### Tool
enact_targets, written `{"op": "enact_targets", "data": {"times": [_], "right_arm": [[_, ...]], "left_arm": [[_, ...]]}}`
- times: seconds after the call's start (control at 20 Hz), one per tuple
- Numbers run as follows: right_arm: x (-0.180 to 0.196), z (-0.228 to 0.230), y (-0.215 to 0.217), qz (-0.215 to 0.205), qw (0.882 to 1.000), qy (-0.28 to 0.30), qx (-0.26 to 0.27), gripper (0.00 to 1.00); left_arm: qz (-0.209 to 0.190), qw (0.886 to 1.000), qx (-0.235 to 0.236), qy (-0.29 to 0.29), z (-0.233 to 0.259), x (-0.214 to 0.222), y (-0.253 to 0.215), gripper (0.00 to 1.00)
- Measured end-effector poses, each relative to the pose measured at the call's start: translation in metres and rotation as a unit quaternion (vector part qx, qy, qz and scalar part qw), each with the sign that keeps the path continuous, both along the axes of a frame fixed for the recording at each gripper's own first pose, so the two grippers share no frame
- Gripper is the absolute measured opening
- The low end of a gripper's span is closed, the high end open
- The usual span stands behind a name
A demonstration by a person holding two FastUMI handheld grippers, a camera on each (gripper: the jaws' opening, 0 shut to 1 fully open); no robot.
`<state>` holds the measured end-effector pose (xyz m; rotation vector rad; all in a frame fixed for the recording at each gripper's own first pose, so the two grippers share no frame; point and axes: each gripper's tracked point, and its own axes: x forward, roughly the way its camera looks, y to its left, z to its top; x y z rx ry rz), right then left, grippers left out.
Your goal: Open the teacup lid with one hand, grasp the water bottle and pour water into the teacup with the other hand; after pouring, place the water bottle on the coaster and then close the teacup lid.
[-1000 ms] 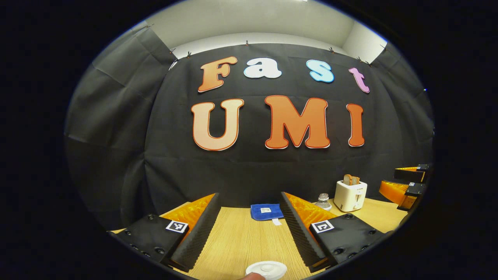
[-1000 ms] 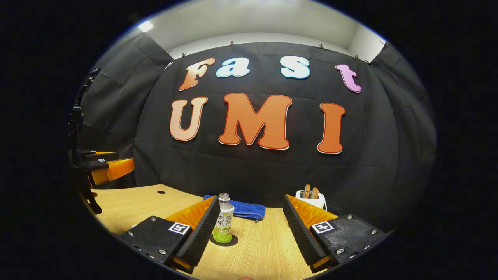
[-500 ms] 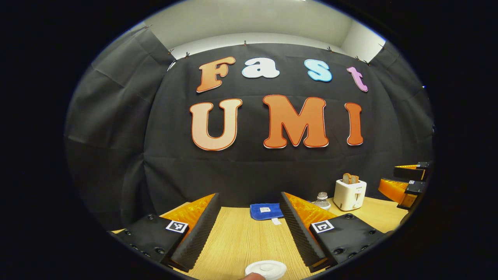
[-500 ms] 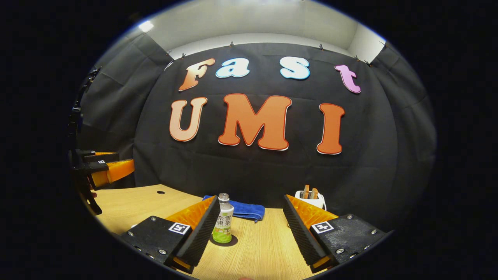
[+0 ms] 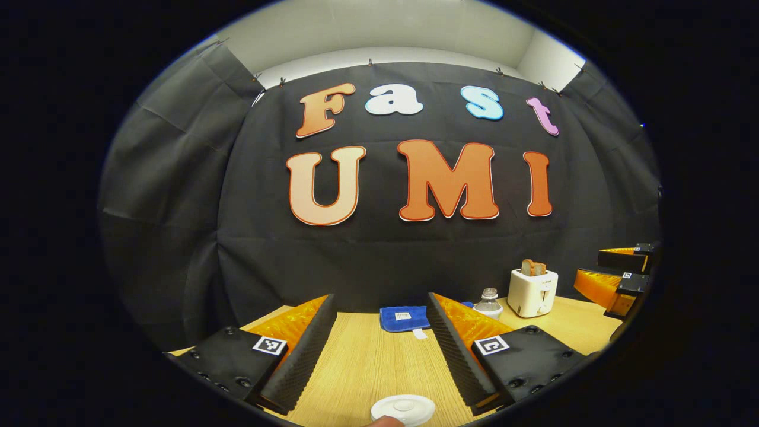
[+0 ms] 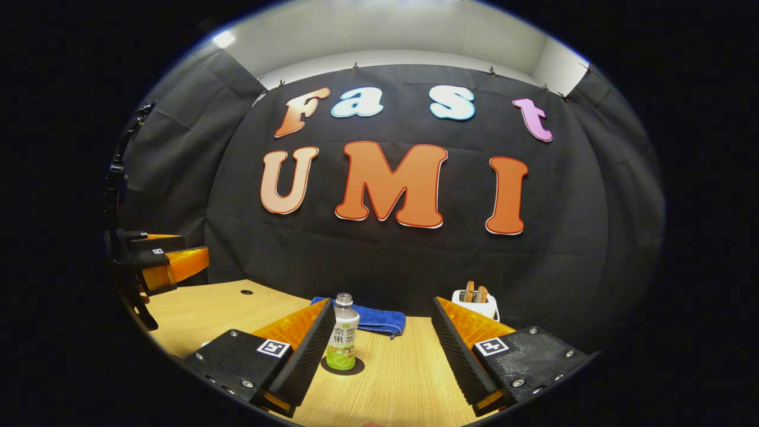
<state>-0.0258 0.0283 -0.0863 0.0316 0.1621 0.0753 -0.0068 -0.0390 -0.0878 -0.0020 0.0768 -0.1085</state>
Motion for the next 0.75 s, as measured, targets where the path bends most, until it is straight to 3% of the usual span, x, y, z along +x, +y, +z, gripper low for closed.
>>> {"op": "enact_targets", "data": {"times": [0.75], "right_arm": [[0.004, 0.014, 0.002, 0.006, 1.000, -0.009, 0.001, 1.00]], "left_arm": [[0.018, 1.000, -0.004, 0.004, -0.001, 0.002, 0.007, 0.98]]}}
